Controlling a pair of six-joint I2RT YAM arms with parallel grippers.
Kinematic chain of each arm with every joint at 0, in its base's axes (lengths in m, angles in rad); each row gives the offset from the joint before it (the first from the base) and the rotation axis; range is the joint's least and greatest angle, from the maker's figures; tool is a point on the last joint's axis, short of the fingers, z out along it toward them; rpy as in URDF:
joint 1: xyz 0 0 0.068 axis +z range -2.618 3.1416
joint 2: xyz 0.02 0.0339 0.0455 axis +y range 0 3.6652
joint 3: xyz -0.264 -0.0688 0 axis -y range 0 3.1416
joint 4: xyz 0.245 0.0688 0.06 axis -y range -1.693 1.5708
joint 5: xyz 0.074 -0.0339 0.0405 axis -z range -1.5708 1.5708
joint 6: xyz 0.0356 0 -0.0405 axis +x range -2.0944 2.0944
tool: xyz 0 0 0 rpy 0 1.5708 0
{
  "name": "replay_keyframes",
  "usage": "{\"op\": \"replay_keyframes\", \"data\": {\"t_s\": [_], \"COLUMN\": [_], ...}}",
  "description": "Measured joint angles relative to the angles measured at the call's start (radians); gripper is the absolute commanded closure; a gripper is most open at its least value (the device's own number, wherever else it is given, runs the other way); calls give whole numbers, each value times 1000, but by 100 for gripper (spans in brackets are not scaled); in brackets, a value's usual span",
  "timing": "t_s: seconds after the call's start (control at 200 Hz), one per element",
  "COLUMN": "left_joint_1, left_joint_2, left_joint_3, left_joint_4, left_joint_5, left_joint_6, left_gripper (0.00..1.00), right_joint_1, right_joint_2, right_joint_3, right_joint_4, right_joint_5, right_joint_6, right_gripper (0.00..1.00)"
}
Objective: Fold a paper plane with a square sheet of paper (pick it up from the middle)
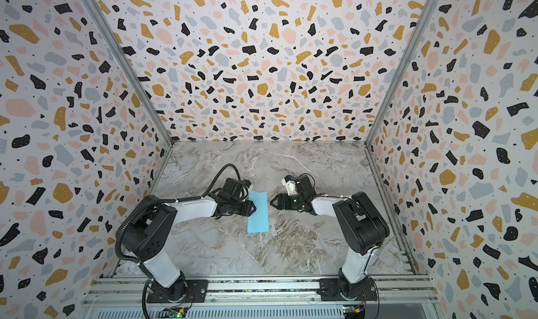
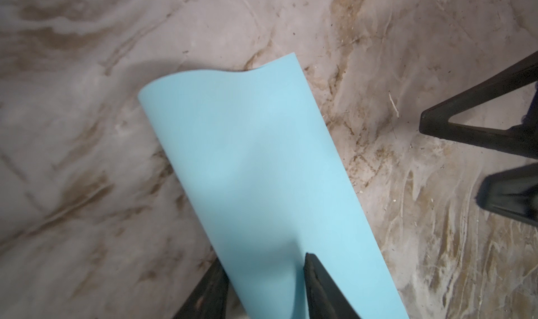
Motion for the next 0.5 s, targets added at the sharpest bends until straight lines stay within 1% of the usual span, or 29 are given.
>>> {"op": "replay_keyframes", "data": {"t_s": [0.12, 0.23, 0.325, 0.421, 0.501], "left_joint_1": [0, 0, 0, 0, 0], "left_joint_2": [2, 4, 5, 5, 5], "left_joint_3": [3, 7, 7, 7, 7], "left_joint_4": [-5, -11, -11, -11, -11], "left_joint_5": [0, 1, 0, 0, 0], "left_joint_6": [0, 0, 0, 0, 0], "left_gripper": [54, 54, 54, 54, 54], "right_joint_1": [5, 18, 36, 56, 70], "right_joint_2": [1, 14, 37, 66, 86], "right_joint_3": [8, 25, 36, 45, 51], "right_joint_4": [0, 2, 9, 16, 22], "right_joint_5": [-14, -37, -65, -93, -114], "right_joint_6": [0, 2, 12, 29, 49], "right_gripper": [36, 42, 49, 60, 66]}}
